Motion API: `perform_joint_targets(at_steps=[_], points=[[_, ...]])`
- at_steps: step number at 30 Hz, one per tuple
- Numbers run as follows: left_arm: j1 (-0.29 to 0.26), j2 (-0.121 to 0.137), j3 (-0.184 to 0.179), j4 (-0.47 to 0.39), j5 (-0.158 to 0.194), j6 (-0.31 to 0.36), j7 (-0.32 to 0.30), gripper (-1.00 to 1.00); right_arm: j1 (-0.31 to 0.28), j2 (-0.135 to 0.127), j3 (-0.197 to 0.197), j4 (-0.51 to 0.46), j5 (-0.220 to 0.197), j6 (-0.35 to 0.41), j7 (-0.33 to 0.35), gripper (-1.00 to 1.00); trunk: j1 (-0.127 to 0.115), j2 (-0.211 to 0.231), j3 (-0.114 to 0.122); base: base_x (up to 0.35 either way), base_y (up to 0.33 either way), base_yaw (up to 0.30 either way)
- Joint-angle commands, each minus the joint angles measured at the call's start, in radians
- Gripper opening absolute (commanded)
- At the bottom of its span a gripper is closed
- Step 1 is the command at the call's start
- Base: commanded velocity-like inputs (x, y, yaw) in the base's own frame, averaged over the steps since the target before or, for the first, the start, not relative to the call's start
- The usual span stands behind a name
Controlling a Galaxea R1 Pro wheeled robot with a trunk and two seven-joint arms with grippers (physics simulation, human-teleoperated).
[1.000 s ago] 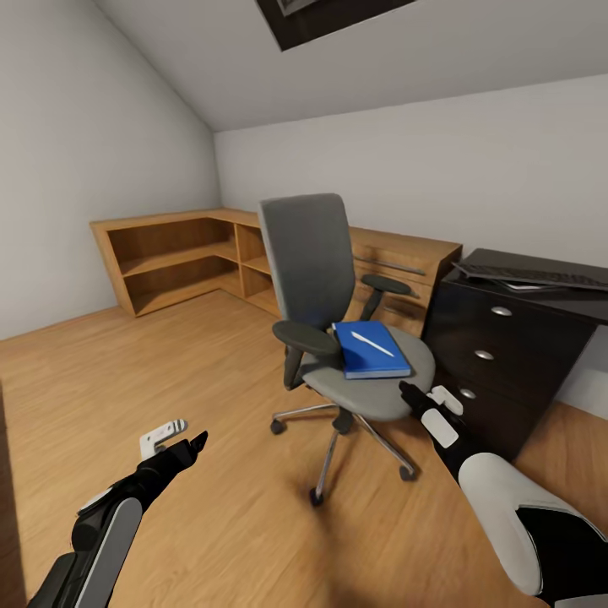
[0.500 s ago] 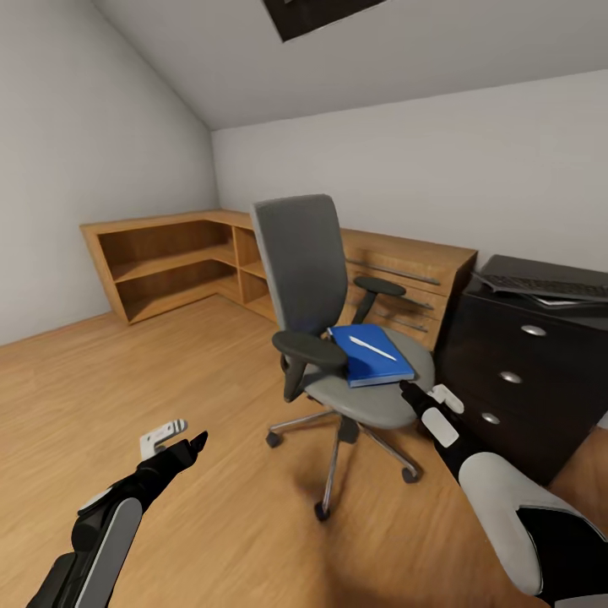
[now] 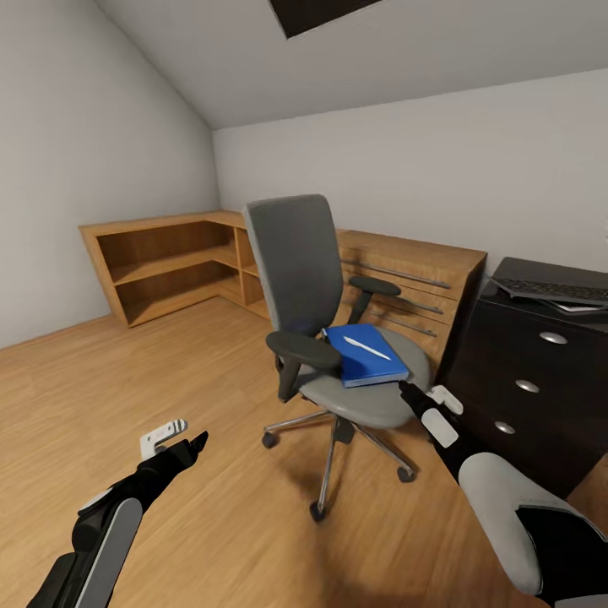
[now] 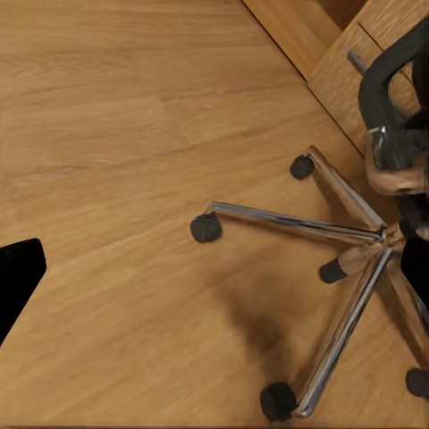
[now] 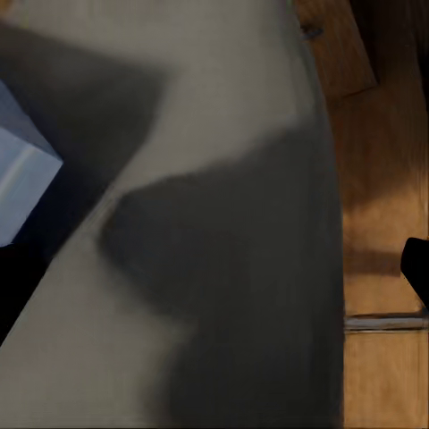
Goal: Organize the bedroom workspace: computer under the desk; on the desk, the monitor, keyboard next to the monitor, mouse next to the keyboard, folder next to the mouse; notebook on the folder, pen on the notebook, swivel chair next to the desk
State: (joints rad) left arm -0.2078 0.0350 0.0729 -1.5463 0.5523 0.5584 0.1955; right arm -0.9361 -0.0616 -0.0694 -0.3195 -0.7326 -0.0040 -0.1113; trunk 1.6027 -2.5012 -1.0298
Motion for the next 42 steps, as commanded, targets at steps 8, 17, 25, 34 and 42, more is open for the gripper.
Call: perform_joint_targets(at_steps=[8,17,25,34,42], points=[[-0.001,0.000,-0.002,0.011,0.011,0.005,0.008,1.00,0.000,-0.001,-0.001,0.051,-0.010,-0.001,-0.005,1.00,0.000,0.000,-0.001,0.001,-0.291,0.000],[-0.001,0.000,-0.001,0.012,0.011,0.005,0.008,1.00,0.000,-0.001,-0.001,0.054,-0.010,-0.001,-0.005,1.00,0.000,0.000,-0.001,0.000,-0.189,0.005],[-0.001,0.000,-0.001,0.012,0.011,0.005,0.008,1.00,0.000,0.000,0.000,0.054,-0.010,-0.001,-0.005,1.00,0.000,0.000,-0.001,0.000,-0.007,0.191],[-0.001,0.000,-0.001,0.012,0.011,0.005,0.008,1.00,0.000,0.000,0.000,0.054,-0.010,-0.001,-0.005,1.00,0.000,0.000,-0.001,0.000,0.000,0.271],[-0.001,0.001,-0.001,0.012,0.011,0.005,0.008,1.00,0.000,0.000,0.000,0.054,-0.010,-0.001,-0.005,1.00,0.000,0.000,-0.001,0.000,0.000,0.257]])
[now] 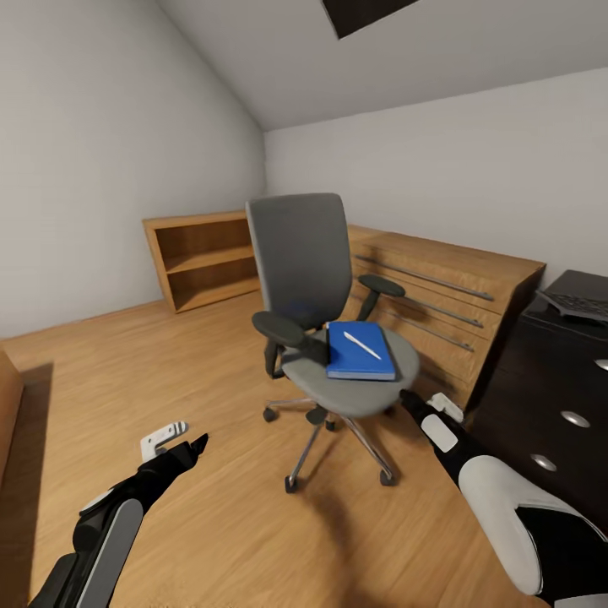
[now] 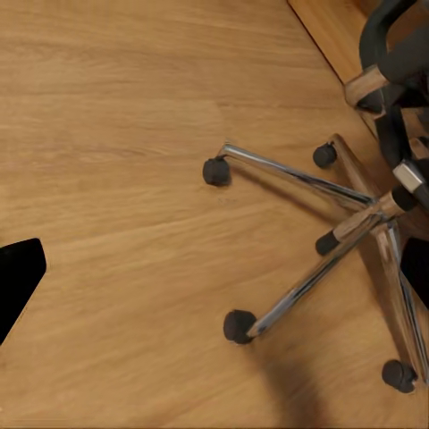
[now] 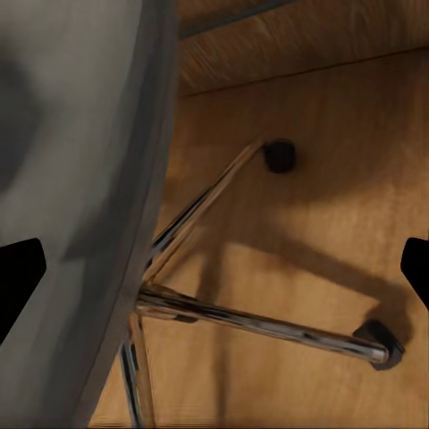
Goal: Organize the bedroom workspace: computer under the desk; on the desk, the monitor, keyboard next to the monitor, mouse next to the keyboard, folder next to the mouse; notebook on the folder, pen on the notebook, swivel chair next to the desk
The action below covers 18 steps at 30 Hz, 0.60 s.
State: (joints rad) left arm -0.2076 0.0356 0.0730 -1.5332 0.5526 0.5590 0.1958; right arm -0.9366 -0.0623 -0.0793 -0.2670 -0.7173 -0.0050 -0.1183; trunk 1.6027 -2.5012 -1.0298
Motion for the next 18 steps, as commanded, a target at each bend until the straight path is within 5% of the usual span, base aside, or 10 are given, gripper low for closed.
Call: perform_joint_targets(at_steps=[1,11,18], points=[[-0.001,0.000,-0.001,-0.001,0.010,0.004,0.008,1.00,0.001,0.001,0.010,0.002,-0.025,0.000,0.002,1.00,0.000,0.000,-0.001,0.000,0.000,0.240],[-0.001,0.000,-0.001,-0.001,0.010,0.004,0.008,1.00,0.001,0.001,0.010,0.002,-0.024,0.000,0.002,1.00,0.000,0.000,-0.001,-0.010,-0.005,0.104],[-0.001,0.000,-0.002,-0.001,0.010,0.004,0.008,1.00,0.001,0.001,0.010,0.002,-0.023,-0.001,0.002,1.00,0.000,0.000,-0.001,-0.266,-0.099,0.001]])
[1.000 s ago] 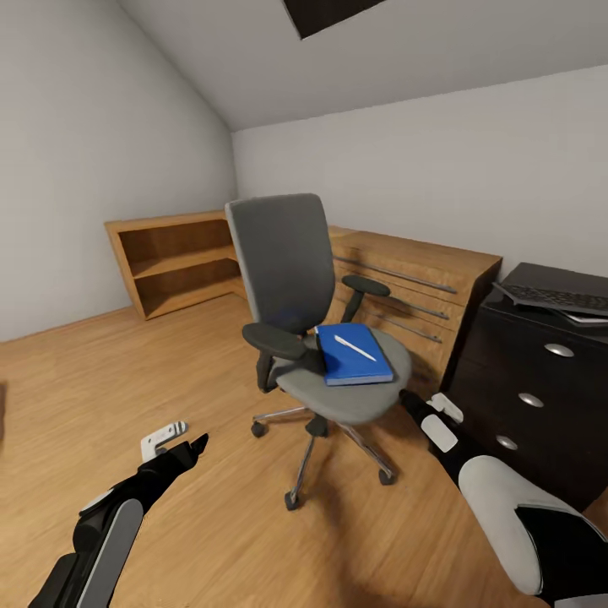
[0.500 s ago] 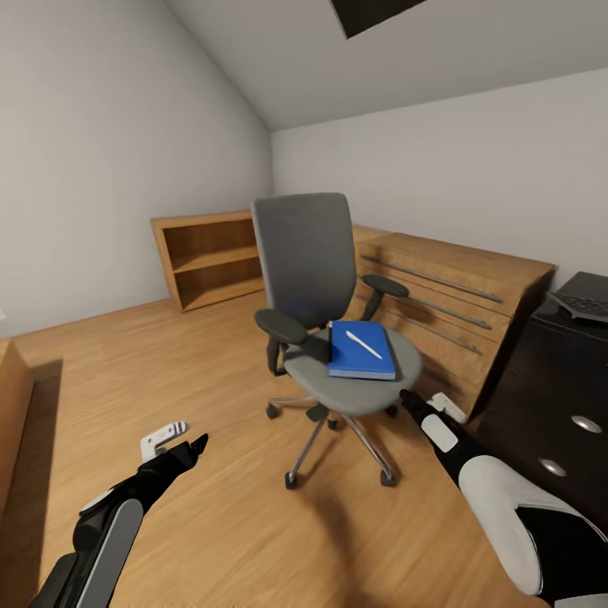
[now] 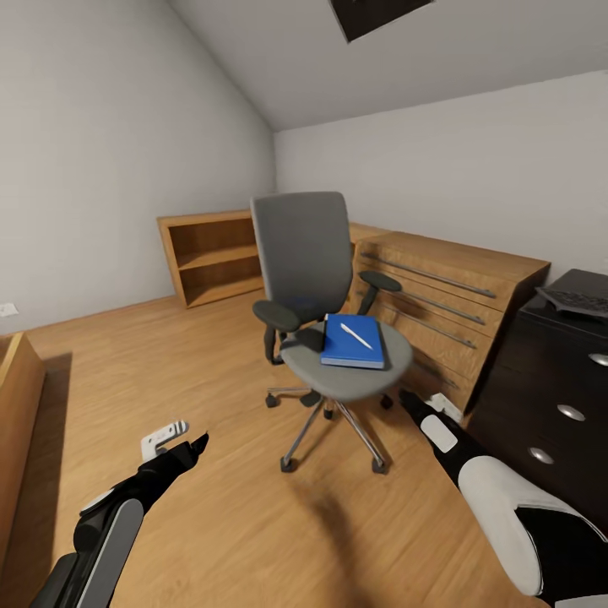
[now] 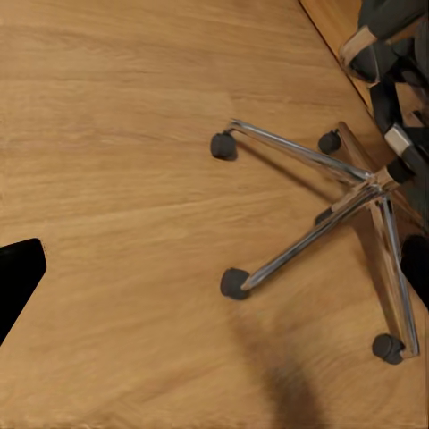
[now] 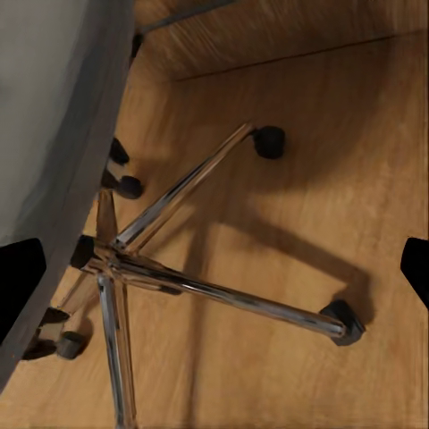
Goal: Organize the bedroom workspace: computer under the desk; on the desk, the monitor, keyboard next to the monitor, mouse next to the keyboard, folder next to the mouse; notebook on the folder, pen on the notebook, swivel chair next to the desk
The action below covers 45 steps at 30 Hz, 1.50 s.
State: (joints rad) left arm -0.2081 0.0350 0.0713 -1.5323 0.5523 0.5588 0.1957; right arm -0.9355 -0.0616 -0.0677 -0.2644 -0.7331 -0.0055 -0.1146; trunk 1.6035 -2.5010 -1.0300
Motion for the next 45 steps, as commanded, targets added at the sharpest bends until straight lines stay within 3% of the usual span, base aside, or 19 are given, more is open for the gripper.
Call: perform_joint_targets(at_steps=[1,12,15,23,37,45], points=[[-0.001,0.000,0.000,-0.001,0.011,0.004,0.008,1.00,0.000,0.000,-0.001,-0.001,-0.007,-0.001,-0.002,1.00,-0.001,0.000,-0.001,-0.305,-0.096,0.000],[0.000,0.000,-0.001,0.000,0.010,0.003,0.008,1.00,0.001,0.003,0.004,0.000,0.013,-0.080,-0.002,1.00,-0.001,0.000,-0.001,-0.168,-0.050,0.000],[0.000,0.001,-0.001,0.000,0.009,0.002,0.009,1.00,0.002,0.018,0.003,0.000,0.056,-0.103,-0.003,1.00,-0.001,0.000,-0.001,-0.018,-0.006,0.000],[0.000,0.003,-0.003,0.022,0.008,0.001,0.011,1.00,0.003,0.052,0.002,0.002,0.176,-0.178,-0.011,1.00,-0.011,0.015,0.029,-0.004,-0.001,0.000],[-0.001,0.004,-0.001,0.041,0.008,0.002,0.013,1.00,0.003,0.056,0.002,0.002,0.183,-0.187,-0.011,1.00,-0.065,0.113,0.073,0.000,0.000,0.000],[0.001,0.005,-0.002,0.102,0.005,0.003,0.018,1.00,0.006,0.084,0.002,0.002,0.189,-0.191,-0.013,1.00,-0.095,0.169,0.106,0.000,0.000,-0.019]])
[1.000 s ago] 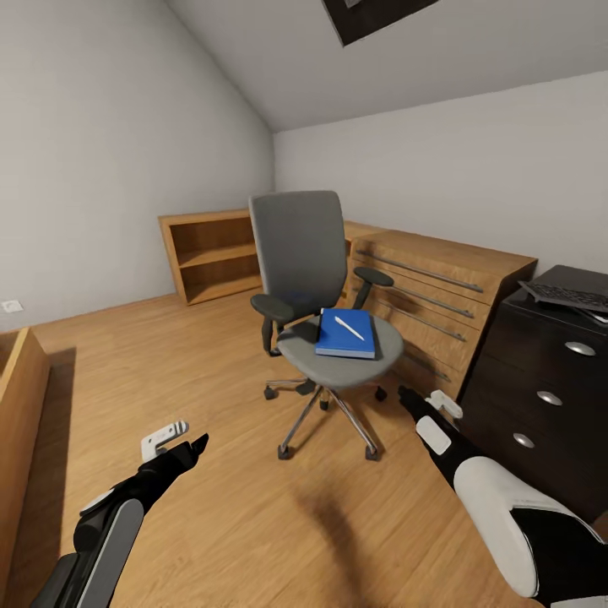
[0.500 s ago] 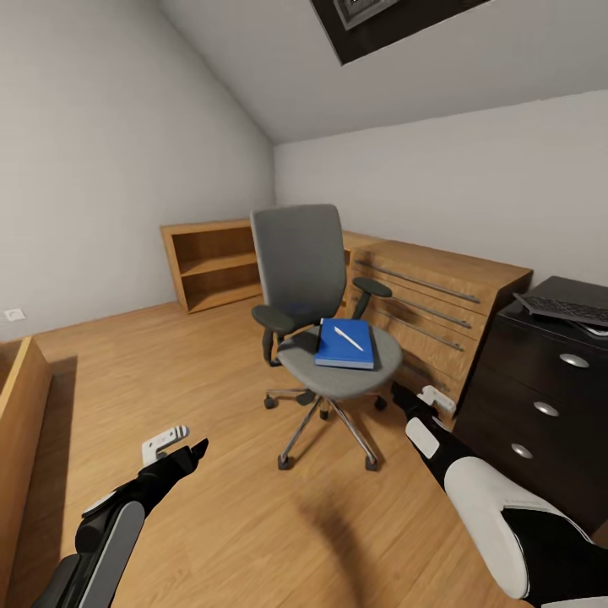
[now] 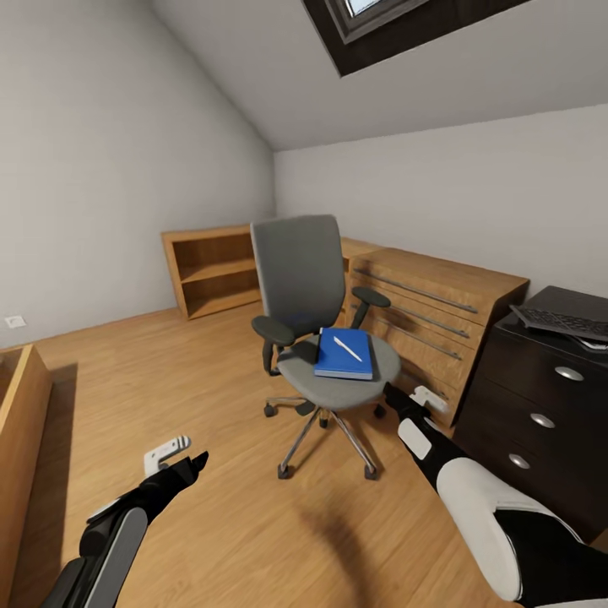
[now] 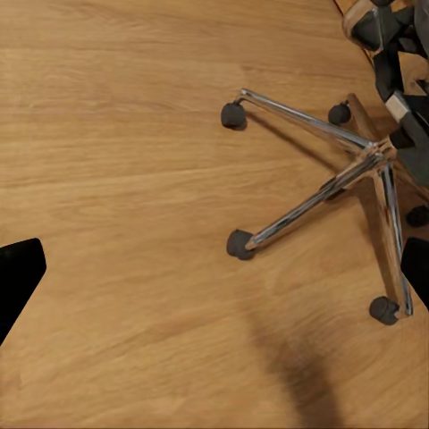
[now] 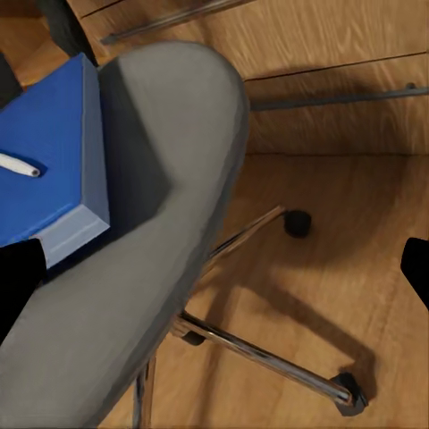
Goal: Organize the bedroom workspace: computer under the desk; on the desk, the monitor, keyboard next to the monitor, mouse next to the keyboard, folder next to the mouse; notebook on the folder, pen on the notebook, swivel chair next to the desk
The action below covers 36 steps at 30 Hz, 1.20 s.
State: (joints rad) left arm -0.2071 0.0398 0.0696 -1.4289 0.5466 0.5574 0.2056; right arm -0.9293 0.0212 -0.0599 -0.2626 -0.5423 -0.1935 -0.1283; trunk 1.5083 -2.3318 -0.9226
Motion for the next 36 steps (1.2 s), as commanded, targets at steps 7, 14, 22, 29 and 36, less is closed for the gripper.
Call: perform_joint_targets(at_steps=[7,14,22,29,36], points=[[0.000,0.000,-0.001,0.081,0.010,0.003,0.008,1.00,0.034,0.013,-0.004,0.079,0.010,-0.130,0.002,1.00,-0.027,0.049,0.031,0.000,0.000,-0.064],[0.000,0.002,-0.001,0.186,0.000,-0.008,0.006,1.00,0.042,0.027,-0.004,0.185,0.074,-0.242,0.002,1.00,-0.054,0.098,0.064,0.000,0.000,-0.069],[0.000,-0.004,-0.006,0.419,-0.143,-0.150,0.004,1.00,0.094,0.073,-0.005,0.262,0.184,-0.322,-0.007,1.00,-0.085,0.154,0.102,0.000,0.000,-0.069],[0.000,-0.003,-0.003,0.584,-0.204,-0.246,0.000,1.00,0.202,0.089,-0.005,0.277,0.254,-0.351,-0.021,1.00,-0.111,0.203,0.134,0.000,0.000,-0.067],[0.000,0.002,0.001,0.823,-0.214,-0.456,-0.004,1.00,0.314,0.085,-0.006,0.279,0.300,-0.387,-0.023,1.00,-0.138,0.252,0.158,0.000,0.000,-0.013]])
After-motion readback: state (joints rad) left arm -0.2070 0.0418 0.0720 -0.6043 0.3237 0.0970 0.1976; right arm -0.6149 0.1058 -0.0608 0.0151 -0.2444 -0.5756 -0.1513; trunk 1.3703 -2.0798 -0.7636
